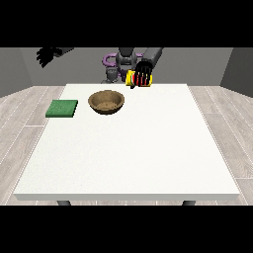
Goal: Pick the cup and pour the ball into the bowl, then pick the bowl and place it on the pad
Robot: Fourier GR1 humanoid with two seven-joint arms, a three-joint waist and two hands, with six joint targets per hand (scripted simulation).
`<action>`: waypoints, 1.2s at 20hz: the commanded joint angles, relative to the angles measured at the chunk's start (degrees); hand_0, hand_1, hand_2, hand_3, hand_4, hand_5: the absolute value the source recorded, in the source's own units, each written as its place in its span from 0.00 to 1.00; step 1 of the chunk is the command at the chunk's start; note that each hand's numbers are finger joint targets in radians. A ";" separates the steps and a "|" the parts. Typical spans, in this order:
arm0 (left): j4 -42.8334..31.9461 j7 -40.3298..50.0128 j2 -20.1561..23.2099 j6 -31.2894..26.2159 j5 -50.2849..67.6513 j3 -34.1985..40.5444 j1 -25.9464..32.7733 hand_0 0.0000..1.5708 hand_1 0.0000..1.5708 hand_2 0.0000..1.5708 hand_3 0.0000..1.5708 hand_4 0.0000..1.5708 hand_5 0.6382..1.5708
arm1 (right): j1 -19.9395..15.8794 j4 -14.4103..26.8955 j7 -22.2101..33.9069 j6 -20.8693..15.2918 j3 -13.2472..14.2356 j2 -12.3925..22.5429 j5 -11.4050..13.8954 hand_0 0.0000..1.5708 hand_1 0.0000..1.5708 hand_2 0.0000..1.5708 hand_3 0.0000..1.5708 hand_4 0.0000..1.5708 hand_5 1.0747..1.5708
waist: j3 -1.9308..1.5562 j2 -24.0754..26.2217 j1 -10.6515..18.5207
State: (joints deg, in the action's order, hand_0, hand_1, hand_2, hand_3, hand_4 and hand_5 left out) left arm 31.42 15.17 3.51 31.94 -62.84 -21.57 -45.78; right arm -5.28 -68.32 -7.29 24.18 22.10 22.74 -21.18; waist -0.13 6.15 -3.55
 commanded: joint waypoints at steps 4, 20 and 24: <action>4.11 17.19 -3.43 -9.15 -8.34 -10.13 -3.34 0.51 0.51 1.00 0.77 0.60 1.00 | -2.58 5.14 -2.85 1.49 -1.30 -0.89 1.63 0.00 0.00 0.00 0.00 0.42 0.98 | 0.06 0.66 -1.22; 18.02 19.81 -1.05 -20.42 -10.66 -15.35 -0.45 0.00 0.00 0.76 0.91 0.48 0.99 | -5.32 4.86 -0.91 -2.62 -1.90 -1.62 3.00 0.00 0.00 0.00 0.00 0.44 0.98 | 0.15 0.23 0.53; 22.35 13.19 1.09 -12.86 -1.06 -7.98 4.62 0.24 0.24 1.00 0.80 0.77 1.00 | -4.76 3.59 1.10 -4.45 -2.76 -3.62 2.89 0.00 0.00 0.00 0.00 0.45 1.00 | 0.25 -0.84 2.12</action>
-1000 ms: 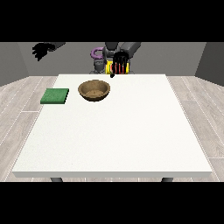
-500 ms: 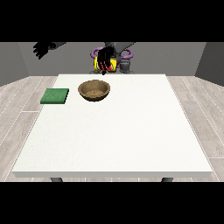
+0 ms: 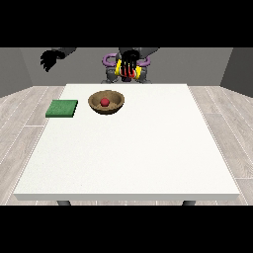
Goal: Pick the cup and pour the ball into the bowl, then pick the bowl and place it on the pad
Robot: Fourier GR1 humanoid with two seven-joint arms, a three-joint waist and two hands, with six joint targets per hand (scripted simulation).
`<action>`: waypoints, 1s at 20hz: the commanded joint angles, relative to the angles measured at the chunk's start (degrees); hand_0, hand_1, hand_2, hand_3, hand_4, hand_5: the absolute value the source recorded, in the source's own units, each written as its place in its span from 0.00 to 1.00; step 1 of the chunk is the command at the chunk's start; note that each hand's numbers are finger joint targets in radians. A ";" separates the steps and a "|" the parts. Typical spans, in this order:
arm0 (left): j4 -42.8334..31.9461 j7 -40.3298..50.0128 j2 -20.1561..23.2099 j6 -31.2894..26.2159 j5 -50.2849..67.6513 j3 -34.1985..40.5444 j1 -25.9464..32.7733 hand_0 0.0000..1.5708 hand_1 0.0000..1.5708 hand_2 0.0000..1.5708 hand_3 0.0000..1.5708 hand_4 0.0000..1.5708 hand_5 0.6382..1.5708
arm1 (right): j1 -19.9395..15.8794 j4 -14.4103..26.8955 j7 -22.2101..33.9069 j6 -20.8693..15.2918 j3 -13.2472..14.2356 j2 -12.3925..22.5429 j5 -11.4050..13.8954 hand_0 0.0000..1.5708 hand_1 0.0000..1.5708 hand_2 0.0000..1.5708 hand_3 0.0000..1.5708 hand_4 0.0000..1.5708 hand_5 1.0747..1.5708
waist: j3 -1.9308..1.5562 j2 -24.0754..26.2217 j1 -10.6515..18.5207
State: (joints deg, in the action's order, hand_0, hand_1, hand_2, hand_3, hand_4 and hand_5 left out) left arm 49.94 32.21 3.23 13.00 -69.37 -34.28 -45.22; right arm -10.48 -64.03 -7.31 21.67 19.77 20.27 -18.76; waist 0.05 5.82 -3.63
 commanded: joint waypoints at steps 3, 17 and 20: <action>8.09 -8.91 -0.42 15.97 13.41 10.16 8.28 0.72 0.72 0.92 0.74 0.80 1.00 | -0.45 -0.85 -0.50 -3.43 -0.78 -3.96 0.30 0.00 0.00 0.00 0.00 0.45 1.00 | 0.29 -7.03 4.27; 33.71 -23.76 5.93 -8.02 72.99 38.99 6.78 0.00 0.00 0.00 0.00 0.13 0.91 | -2.07 -0.75 -3.04 -12.63 1.27 -8.47 1.18 0.00 0.00 0.00 0.00 0.16 1.00 | 0.31 -16.12 16.56; 32.09 -23.18 12.76 -18.33 81.96 45.70 4.78 0.00 0.00 0.00 0.00 0.20 0.92 | -3.17 -1.06 -3.42 -14.09 2.17 -8.60 0.71 0.00 0.00 0.00 0.00 0.00 1.00 | 0.12 -17.28 18.11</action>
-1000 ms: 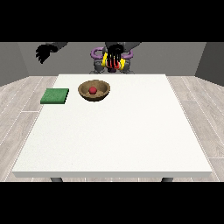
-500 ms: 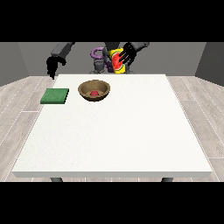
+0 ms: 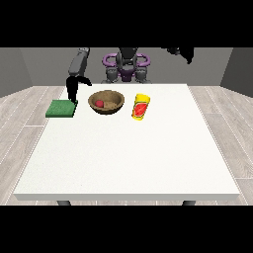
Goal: Pick the cup and pour the ball into the bowl, then pick the bowl and place it on the pad
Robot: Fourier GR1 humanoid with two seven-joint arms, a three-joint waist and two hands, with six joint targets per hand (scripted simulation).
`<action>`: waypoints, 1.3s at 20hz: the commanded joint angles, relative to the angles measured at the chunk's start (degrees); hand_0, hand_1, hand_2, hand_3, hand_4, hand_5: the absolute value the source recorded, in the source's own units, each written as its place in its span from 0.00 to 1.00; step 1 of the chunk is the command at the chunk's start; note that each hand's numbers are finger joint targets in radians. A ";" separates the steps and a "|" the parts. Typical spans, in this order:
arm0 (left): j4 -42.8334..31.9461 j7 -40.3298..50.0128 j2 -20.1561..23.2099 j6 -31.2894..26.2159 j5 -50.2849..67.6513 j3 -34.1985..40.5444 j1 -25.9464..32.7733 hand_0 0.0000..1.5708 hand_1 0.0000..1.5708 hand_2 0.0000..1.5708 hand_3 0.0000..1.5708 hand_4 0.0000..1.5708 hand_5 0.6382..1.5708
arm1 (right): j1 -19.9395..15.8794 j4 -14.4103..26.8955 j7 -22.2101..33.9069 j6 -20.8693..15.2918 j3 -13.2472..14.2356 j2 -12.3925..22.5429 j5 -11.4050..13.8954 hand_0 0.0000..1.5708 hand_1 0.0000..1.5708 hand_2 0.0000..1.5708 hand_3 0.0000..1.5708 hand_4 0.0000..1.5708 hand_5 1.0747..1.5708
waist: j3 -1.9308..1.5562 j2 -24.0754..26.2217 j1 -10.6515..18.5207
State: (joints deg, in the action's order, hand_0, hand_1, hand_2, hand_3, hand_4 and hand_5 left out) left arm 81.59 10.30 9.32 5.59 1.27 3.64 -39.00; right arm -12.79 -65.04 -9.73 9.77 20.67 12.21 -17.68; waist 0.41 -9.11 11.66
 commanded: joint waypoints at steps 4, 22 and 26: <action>-6.73 -0.18 15.74 -16.46 16.84 16.29 -6.01 0.00 0.00 0.00 0.00 0.22 0.93 | -3.01 -1.42 -1.22 -4.94 -2.65 -5.46 1.40 0.00 0.00 0.00 0.00 0.00 1.00 | -0.36 -4.20 -0.97; -11.89 0.69 27.20 -25.41 25.48 23.71 0.15 0.00 0.00 0.00 0.00 0.14 0.92 | -11.75 20.79 -13.93 -8.00 -5.23 -10.13 5.63 0.00 0.00 0.00 0.00 0.00 1.00 | -0.44 -3.89 -3.51; -10.58 0.29 27.93 -24.32 26.02 24.69 -1.04 0.00 0.00 0.00 0.00 0.13 0.93 | -11.32 23.82 -11.94 -6.91 -2.56 -10.37 2.29 0.37 0.37 0.00 0.00 0.25 0.92 | -0.48 -6.39 -2.95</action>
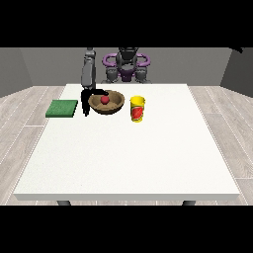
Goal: Pick the cup and pour the ball into the bowl, then pick the bowl and place it on the pad
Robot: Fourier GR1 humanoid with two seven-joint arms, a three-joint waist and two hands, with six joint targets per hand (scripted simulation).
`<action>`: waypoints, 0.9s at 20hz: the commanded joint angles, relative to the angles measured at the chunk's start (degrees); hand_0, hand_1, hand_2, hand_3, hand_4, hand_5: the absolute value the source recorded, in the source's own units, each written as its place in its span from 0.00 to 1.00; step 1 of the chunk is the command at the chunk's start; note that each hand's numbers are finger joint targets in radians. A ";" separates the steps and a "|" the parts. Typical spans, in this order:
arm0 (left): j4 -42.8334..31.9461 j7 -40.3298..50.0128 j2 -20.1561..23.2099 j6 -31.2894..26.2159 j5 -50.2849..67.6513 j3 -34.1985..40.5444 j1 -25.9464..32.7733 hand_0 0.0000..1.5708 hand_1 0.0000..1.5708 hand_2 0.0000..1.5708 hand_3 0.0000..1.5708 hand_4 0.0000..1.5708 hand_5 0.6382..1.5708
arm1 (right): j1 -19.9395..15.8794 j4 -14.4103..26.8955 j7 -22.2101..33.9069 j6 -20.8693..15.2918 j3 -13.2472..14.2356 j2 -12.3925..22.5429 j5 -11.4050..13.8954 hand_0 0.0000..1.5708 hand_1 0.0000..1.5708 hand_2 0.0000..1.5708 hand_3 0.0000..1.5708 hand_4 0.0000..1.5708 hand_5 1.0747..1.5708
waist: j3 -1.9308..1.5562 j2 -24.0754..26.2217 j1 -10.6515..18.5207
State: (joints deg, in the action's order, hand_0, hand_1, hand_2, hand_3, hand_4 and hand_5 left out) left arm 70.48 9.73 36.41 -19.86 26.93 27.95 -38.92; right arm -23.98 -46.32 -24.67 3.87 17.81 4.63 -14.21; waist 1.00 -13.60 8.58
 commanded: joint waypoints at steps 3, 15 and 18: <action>0.30 -1.60 0.90 -1.98 1.94 1.11 -1.05 0.00 0.00 0.00 0.00 0.19 0.95 | 2.24 4.88 2.08 -7.93 -0.43 -2.28 2.96 1.00 1.00 1.00 1.00 0.64 0.72 | -0.97 -5.44 2.72; -5.67 0.29 3.08 -3.03 1.82 1.79 1.39 0.00 0.00 0.00 0.00 0.46 1.00 | 0.41 -3.54 19.71 -14.47 -2.64 4.40 5.77 1.00 1.00 1.00 1.00 0.68 0.91 | -0.84 3.48 1.67; -10.83 -6.13 5.11 -4.11 0.57 4.95 2.77 0.00 0.00 0.00 0.00 0.46 1.00 | -3.94 -6.20 26.03 -10.98 -3.31 8.44 4.77 1.00 1.00 1.00 1.00 0.66 0.93 | -0.91 1.69 -3.48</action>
State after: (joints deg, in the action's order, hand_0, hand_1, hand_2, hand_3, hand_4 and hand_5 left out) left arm 64.73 7.40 39.57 -22.87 28.34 30.63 -37.41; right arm -24.24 -50.72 -7.24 -7.62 16.21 10.86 -9.67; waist 0.71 -12.13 8.30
